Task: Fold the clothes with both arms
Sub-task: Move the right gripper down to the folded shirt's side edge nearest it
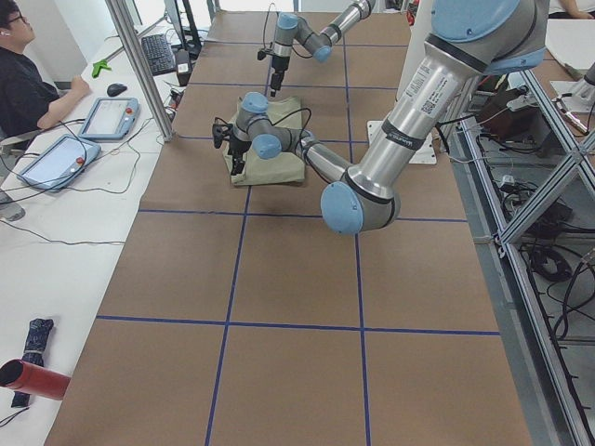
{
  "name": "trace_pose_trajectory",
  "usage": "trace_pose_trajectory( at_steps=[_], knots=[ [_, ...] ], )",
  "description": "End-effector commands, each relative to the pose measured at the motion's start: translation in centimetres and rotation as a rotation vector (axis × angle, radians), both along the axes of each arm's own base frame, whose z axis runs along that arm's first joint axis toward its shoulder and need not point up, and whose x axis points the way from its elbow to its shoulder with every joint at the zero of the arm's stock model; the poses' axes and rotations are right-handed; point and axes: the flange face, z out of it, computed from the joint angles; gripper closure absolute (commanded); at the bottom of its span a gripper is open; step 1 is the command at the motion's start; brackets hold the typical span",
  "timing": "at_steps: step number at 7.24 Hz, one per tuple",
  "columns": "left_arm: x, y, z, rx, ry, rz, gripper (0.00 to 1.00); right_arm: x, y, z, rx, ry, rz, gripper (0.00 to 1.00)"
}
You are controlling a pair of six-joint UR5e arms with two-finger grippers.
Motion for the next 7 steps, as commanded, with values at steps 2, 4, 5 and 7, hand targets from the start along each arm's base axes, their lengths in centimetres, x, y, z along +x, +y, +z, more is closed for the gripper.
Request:
trace_pose_trajectory(
  at_steps=[2, 4, 5, 7],
  knots=[
    [0.1, 0.1, 0.1, -0.008, 0.005, -0.003, 0.01, -1.0, 2.4, 2.3, -0.028, 0.026, -0.031, 0.00],
    [0.1, 0.1, 0.1, -0.007, 0.004, -0.003, 0.01, -1.9, 3.6, 1.3, -0.019, 0.010, -0.059, 0.00],
    [0.1, 0.1, 0.2, -0.007, 0.004, -0.003, 0.01, -1.9, 4.3, 0.7, -0.018, 0.004, -0.068, 0.00],
    [0.1, 0.1, 0.2, -0.008, 0.003, -0.003, 0.01, -1.8, 5.9, -1.6, -0.052, 0.049, -0.089, 0.00]
  ],
)
